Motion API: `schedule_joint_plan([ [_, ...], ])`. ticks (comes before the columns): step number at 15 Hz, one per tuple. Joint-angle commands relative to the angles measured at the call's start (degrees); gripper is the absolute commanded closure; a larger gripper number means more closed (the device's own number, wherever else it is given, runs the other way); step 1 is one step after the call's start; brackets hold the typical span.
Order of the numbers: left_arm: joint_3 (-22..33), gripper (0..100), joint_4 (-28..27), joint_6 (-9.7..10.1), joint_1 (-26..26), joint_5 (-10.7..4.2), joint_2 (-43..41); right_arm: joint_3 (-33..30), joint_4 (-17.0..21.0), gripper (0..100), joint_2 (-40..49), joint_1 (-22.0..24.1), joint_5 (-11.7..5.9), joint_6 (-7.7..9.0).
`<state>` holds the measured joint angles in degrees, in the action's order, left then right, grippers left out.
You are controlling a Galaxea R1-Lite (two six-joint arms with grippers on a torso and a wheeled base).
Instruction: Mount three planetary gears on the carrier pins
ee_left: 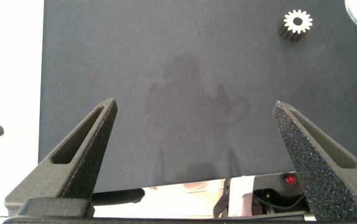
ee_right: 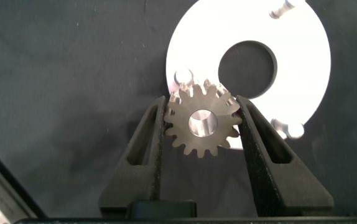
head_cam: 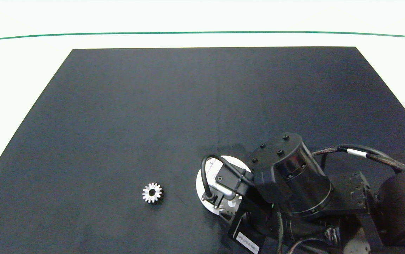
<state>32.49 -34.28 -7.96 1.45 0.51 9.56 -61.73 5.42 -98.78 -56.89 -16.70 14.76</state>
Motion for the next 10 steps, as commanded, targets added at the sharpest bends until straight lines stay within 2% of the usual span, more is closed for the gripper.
schedule_joint_plan([
  [1, 0.03, 0, -0.17, -0.04, 0.13, 0.02, 0.11, -1.02, 0.02, 81, -2.73, -0.85, -0.35, 0.18],
  [10, 0.82, 0, -0.17, -0.04, 0.22, 0.02, -0.15, -2.87, 0.02, 81, -4.67, -0.85, -0.79, 0.18],
])
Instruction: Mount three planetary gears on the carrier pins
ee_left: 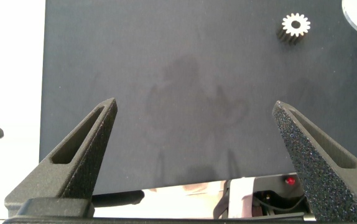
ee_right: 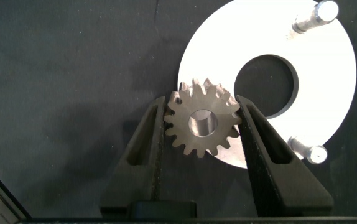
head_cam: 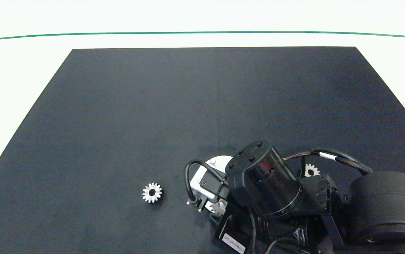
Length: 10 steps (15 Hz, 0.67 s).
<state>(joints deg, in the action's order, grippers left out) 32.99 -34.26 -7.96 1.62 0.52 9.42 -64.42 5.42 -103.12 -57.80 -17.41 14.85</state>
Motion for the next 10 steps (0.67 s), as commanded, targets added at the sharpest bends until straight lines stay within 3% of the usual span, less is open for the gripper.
schedule_joint_plan([
  [1, 0.41, 0, -0.2, -0.04, 0.05, 0.0, -0.02, -0.1, 0.02, 81, -0.33, 0.05, -0.08, 0.09],
  [10, 0.85, 0, -0.2, -0.04, -0.04, 0.0, -0.19, -1.94, -0.06, 81, -1.65, 0.05, -0.08, 0.01],
])
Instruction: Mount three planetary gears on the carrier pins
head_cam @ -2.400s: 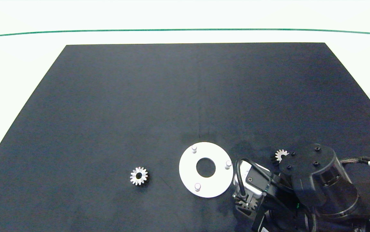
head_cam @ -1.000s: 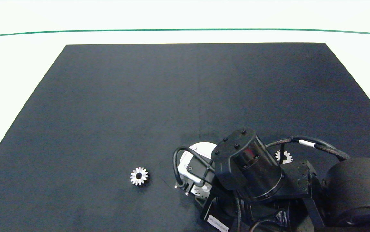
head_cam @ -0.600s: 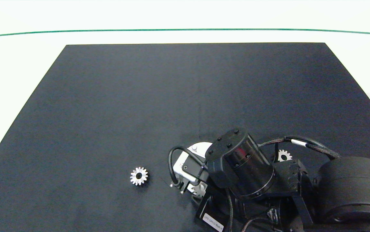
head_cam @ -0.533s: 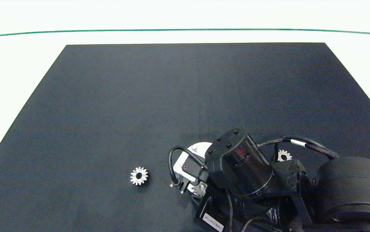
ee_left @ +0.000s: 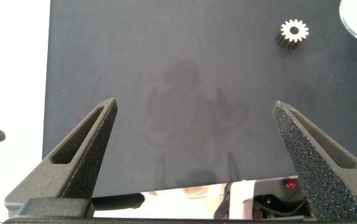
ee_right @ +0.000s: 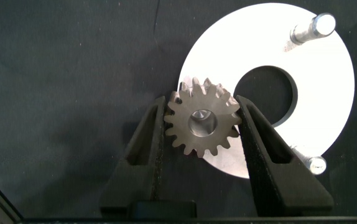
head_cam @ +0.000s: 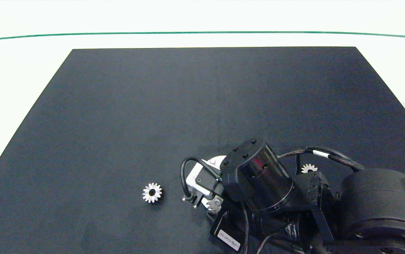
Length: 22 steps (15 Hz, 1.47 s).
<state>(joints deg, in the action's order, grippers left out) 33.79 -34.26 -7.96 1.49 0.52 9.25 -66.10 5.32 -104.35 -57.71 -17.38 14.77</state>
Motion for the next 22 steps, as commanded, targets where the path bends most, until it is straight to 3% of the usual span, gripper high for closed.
schedule_joint_plan([
  [1, 0.05, 0, -0.2, -0.04, 0.09, 0.0, -0.2, -0.26, 0.05, 81, -0.41, -0.03, -0.11, 0.08],
  [19, 1.45, 0, -1.34, -0.04, 0.36, 0.0, -0.2, 0.09, -0.22, 81, -1.73, 0.58, -0.11, -0.1],
  [20, 1.45, 0, -1.34, -0.04, 0.36, 0.0, -0.2, 0.18, -0.22, 0, -1.73, 0.67, -0.11, -0.1],
  [22, 1.45, 0, -1.34, -0.04, 0.36, 0.0, -0.2, 0.18, -0.22, 0, -1.64, 0.76, -0.11, -0.27],
])
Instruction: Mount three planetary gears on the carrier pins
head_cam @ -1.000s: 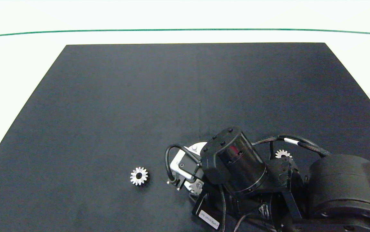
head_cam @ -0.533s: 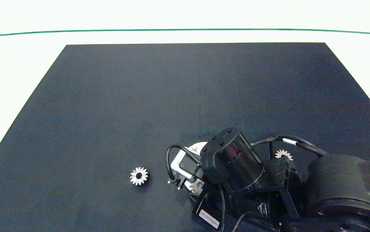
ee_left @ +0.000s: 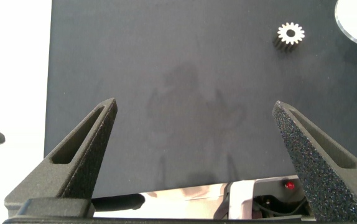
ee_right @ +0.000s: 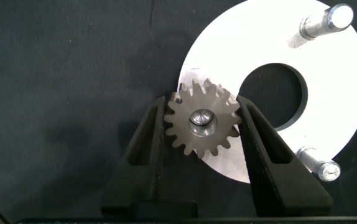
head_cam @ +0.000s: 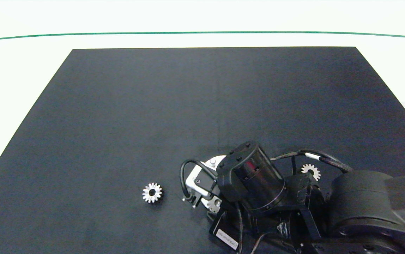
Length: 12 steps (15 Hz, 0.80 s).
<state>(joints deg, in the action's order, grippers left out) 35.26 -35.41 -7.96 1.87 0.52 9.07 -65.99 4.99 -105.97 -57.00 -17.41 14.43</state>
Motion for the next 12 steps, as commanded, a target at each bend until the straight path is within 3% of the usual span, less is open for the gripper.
schedule_joint_plan([
  [1, -0.01, 0, -0.18, -0.04, -0.11, 0.0, -0.02, 0.16, 0.11, 0, -0.02, 0.05, -0.08, 0.07],
  [5, -0.01, 0, -0.27, -0.04, -0.2, 0.0, -0.1, 0.25, 0.2, 0, 0.33, 0.05, -0.08, -0.2],
  [6, -0.01, 0, -0.27, -0.04, -0.28, 0.0, -0.19, 0.33, 0.2, 0, 1.73, 0.23, -1.22, -0.2],
  [8, -0.01, 0, -0.27, -0.04, -0.02, 0.0, -0.81, 1.56, 0.73, 0, 12.28, 2.25, -6.85, -0.02],
  [12, 0.25, 0, -1.41, -0.13, -0.11, 0.0, -1.16, 6.93, 4.51, 0, 28.8, 11.04, -7.03, -0.46],
])
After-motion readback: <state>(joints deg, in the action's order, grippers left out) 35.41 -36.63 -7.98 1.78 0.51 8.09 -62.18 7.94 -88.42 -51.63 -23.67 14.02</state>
